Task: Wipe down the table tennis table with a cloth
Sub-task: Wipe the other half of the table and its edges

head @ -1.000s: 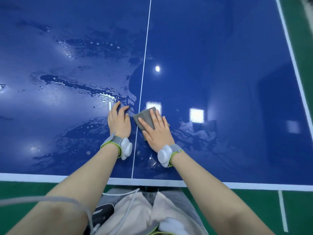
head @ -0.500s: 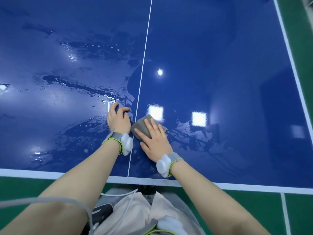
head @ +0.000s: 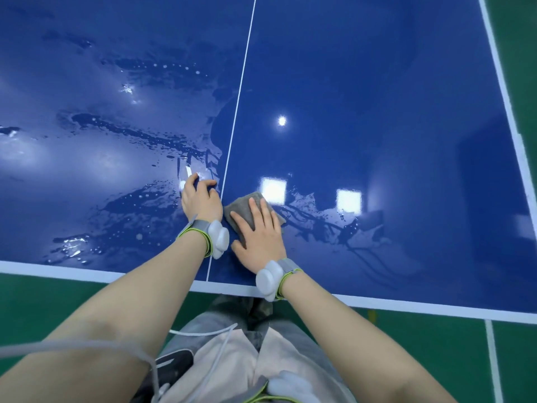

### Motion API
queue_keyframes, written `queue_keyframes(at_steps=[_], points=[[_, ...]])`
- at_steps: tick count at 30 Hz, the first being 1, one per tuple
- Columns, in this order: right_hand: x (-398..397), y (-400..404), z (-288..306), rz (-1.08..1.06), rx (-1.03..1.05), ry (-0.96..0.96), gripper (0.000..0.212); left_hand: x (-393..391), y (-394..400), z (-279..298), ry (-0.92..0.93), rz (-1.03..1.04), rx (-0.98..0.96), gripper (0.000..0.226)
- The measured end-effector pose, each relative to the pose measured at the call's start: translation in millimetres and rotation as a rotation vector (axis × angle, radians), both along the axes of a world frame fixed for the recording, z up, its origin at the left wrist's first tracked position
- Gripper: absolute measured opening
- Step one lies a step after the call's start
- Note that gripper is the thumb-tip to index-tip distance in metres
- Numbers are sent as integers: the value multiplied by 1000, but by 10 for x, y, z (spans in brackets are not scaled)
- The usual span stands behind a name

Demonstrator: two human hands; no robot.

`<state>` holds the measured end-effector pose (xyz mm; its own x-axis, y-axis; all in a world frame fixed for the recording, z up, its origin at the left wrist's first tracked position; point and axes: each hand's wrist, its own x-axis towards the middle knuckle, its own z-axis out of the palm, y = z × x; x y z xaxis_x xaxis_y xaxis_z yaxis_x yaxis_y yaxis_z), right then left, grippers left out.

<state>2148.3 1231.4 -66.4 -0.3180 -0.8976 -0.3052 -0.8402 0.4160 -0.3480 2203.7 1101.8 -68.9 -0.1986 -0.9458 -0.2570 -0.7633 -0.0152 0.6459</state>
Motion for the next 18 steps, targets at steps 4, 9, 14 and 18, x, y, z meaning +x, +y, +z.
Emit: queue_keyframes(at_steps=[4, 9, 14, 18], points=[[112, 38, 11, -30, -5, -44, 63, -97, 64, -4, -30, 69, -35, 28], [90, 41, 63, 5, 54, -44, 64, -143, 205, -50, -30, 77, -83, 29], [68, 100, 65, 6, 57, -88, 59, -47, 321, -92, -60, -10, -172, 28], [70, 136, 37, 53, 56, -50, 60, 63, 409, -151, -90, -108, -249, 28]])
